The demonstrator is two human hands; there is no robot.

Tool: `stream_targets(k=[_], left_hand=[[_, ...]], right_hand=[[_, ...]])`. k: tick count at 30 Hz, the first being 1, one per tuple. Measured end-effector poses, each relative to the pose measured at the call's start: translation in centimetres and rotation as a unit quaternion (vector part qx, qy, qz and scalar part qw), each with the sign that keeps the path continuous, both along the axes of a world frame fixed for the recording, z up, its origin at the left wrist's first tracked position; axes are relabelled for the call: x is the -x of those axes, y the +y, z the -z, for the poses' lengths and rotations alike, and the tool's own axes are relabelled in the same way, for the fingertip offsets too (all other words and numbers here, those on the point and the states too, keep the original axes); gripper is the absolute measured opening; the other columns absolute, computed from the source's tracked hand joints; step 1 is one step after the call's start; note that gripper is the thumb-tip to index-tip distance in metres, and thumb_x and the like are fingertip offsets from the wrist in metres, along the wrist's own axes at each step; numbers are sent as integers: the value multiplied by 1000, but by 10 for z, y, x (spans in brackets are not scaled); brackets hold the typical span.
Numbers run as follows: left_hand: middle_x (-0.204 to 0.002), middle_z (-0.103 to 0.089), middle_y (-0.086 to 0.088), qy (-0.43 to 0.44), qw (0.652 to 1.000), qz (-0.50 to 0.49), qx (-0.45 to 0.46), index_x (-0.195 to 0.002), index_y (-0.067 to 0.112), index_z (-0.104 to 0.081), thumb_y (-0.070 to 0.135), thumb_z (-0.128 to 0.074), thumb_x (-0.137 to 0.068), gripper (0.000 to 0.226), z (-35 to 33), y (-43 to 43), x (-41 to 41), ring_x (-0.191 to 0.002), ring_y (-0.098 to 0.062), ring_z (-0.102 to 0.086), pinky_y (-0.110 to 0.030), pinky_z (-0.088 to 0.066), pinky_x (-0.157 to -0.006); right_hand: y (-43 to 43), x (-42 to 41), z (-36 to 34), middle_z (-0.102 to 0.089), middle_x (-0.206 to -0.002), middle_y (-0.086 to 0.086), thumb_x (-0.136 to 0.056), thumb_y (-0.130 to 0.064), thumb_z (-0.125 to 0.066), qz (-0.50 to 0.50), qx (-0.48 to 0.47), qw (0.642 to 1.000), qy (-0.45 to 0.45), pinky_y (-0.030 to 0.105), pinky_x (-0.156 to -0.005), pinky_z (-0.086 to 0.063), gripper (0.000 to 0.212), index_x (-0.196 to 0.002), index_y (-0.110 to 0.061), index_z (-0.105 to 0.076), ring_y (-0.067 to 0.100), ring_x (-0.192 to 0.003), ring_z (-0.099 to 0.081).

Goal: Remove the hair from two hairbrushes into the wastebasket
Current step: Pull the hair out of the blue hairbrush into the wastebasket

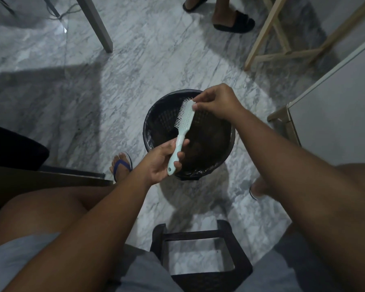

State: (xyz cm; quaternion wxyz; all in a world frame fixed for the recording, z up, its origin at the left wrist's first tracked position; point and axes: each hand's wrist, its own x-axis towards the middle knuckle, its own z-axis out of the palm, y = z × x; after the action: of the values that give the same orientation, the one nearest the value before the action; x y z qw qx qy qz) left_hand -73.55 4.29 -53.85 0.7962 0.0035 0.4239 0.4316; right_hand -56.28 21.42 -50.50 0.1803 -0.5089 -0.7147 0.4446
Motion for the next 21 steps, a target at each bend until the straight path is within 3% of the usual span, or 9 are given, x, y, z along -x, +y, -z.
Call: stream_targets(k=[3, 5, 7, 9, 10, 14, 17, 19, 21], left_hand=[[-103, -67, -2, 23, 999, -24, -1, -132, 4, -55, 14, -42, -103, 33, -1, 5, -7, -62, -7, -54, -17, -44, -44], [-111, -66, -3, 32, 999, -35, -3, -129, 5, -56, 13, -42, -102, 31, 0, 7, -11, -62, -8, -54, -17, -43, -44], [-112, -68, -2, 45, 998, -32, -3, -132, 6, -55, 13, -42, -103, 33, 1, 7, -11, -63, -9, -55, -19, -43, -45], [-108, -70, -1, 74, 997, 0, -6, -134, 7, -55, 13, -43, -103, 34, 1, 6, -12, -64, -10, -56, -22, -44, -46], [-108, -71, -1, 88, 996, 17, -8, -133, 8, -56, 12, -43, -103, 33, 0, 5, -12, -64, -11, -56, -23, -44, -47], [-108, -72, -1, 100, 994, 31, -16, -132, 7, -57, 12, -42, -104, 33, -1, 3, -7, -64, -12, -56, -24, -45, -47], [-114, -70, -2, 108, 994, 26, -20, -132, 7, -58, 12, -43, -103, 33, -4, 7, -5, -65, -12, -55, -24, -45, -47], [-117, -69, -2, 118, 993, 13, -18, -130, 8, -60, 12, -43, -103, 31, -6, 8, -7, -67, -13, -56, -25, -47, -48], [-118, -69, -1, 141, 990, -8, -5, -130, 9, -60, 13, -43, -104, 31, -5, 8, -7, -73, -13, -59, -27, -50, -51]], right_hand=[[-1, 3, 11, -77, -85, 1, -86, -16, -74, 109, 10, 993, 36, 27, -84, -60, 11, -96, -11, -77, 7, -74, -75], [-1, 6, 19, -77, -90, 2, -92, -15, -64, 190, 30, 977, 89, 41, -85, -61, 12, -100, -10, -72, 12, -78, -76], [-7, 12, 21, -72, -109, 1, -89, -29, -68, 146, 55, 983, 94, 44, -91, -58, 32, -119, -17, -65, 13, -99, -71], [-16, 17, 20, -62, -127, -3, -75, -46, -80, 33, 57, 998, 19, 30, -99, -49, 67, -134, -25, -55, 9, -117, -58], [-18, 19, 18, -62, -128, -4, -71, -48, -83, 3, 40, 999, -19, 24, -97, -44, 72, -133, -25, -57, 7, -119, -56], [-4, 25, 13, -77, -94, -4, -83, -45, -74, 61, 6, 997, -35, 24, -83, -53, 28, -96, -21, -80, 6, -92, -68], [3, 28, 15, -78, -88, 1, -95, -34, -60, 142, 54, 988, 27, 30, -84, -56, 28, -81, -17, -78, 8, -88, -71], [6, 27, 17, -76, -95, 9, -101, -23, -49, 251, 118, 954, 113, 39, -84, -60, 26, -90, -10, -69, 19, -90, -73], [10, 21, 23, -71, -107, 16, -104, -17, -39, 286, 132, 944, 97, 40, -78, -61, 29, -117, 3, -56, 29, -95, -72]])
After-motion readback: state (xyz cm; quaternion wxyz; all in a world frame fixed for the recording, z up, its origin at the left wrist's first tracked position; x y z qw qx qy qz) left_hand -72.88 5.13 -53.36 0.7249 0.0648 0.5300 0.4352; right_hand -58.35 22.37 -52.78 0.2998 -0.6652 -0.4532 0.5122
